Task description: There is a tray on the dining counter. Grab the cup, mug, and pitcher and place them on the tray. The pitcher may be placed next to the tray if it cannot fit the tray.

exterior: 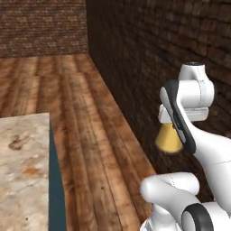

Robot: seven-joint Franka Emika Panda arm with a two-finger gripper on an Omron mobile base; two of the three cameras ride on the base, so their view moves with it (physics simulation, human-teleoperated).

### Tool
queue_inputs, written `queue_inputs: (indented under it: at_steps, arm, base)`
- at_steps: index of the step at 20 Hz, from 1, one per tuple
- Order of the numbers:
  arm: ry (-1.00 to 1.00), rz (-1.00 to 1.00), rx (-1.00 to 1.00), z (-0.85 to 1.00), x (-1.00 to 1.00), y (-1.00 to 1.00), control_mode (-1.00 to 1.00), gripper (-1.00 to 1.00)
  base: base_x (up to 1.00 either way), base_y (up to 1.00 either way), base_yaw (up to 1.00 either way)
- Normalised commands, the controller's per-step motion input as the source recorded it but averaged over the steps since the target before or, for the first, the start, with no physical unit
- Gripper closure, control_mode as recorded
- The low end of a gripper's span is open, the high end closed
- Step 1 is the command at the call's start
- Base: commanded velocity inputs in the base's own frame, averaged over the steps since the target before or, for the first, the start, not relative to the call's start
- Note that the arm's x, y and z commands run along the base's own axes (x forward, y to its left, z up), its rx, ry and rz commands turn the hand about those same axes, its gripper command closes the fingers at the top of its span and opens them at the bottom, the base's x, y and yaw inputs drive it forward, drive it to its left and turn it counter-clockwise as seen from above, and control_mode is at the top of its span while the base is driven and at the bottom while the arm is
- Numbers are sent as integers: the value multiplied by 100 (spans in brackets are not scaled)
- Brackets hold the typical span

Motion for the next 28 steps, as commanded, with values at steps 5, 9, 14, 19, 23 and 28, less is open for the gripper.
queue_inputs:
  at_steps: [5,9,14,19,23,28]
  arm:
    - [0,0,0,0,0,0,100,100]
    - [0,0,0,0,0,0,100,100]
    - [0,0,0,0,0,0,100,100]
    - [0,0,0,0,0,0,100,100]
    - [0,0,0,0,0,0,100,100]
    - [0,0,0,0,0,0,100,100]
  base:
    - [100,-28,34]
    - [100,-39,23]
    - [100,-40,13]
    - [100,-29,11]
    - [100,-25,11]
    - [100,-28,12]
